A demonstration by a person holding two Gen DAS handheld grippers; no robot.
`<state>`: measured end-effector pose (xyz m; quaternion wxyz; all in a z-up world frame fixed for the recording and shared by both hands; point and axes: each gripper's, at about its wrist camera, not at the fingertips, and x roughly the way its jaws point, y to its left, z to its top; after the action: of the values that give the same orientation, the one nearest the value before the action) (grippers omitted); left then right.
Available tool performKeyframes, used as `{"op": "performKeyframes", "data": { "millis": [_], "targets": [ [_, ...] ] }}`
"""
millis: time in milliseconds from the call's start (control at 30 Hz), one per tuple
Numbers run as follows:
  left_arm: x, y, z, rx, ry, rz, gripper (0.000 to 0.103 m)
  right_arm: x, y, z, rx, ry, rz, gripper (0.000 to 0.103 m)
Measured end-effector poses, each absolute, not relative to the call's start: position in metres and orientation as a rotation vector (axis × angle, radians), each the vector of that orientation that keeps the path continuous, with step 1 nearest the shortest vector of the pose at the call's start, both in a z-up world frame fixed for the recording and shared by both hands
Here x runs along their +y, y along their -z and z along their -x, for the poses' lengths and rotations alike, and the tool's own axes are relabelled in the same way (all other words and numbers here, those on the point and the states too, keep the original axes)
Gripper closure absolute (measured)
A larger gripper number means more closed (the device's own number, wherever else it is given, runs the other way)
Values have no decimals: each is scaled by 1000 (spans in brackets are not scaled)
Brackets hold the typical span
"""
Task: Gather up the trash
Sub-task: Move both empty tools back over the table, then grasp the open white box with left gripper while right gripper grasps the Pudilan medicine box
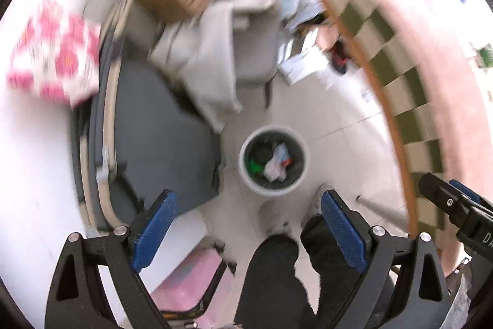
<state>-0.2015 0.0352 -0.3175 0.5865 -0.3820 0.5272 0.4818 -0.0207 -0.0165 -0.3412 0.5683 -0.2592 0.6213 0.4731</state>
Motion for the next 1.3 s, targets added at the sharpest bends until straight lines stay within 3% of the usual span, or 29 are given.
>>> {"op": "performKeyframes", "data": {
  "millis": [333,667,900,967,1000,1033,1300],
  "targets": [
    [84,260,-10,1184,-961,621,7,-34,275,-213,1387,-761,327,2],
    [152,309,-248,1331,-799,538,7,-5,347,-478,1438,-402,301,2],
    [193,334,-337,1409,-744,532,7,40,404,-556,1500,-342,331,2],
    [200,333,-355,1412,-724,521,7,51,416,-568,1516,-343,335,13],
    [201,331,-362,1410,-714,516,7,54,419,-570,1522,-339,339,26],
    [203,328,-368,1408,-708,510,7,56,421,-574,1527,-332,341,28],
    [192,299,-436,1357,-559,514,7,10,406,-590,1540,-298,222,29]
  ]
}}
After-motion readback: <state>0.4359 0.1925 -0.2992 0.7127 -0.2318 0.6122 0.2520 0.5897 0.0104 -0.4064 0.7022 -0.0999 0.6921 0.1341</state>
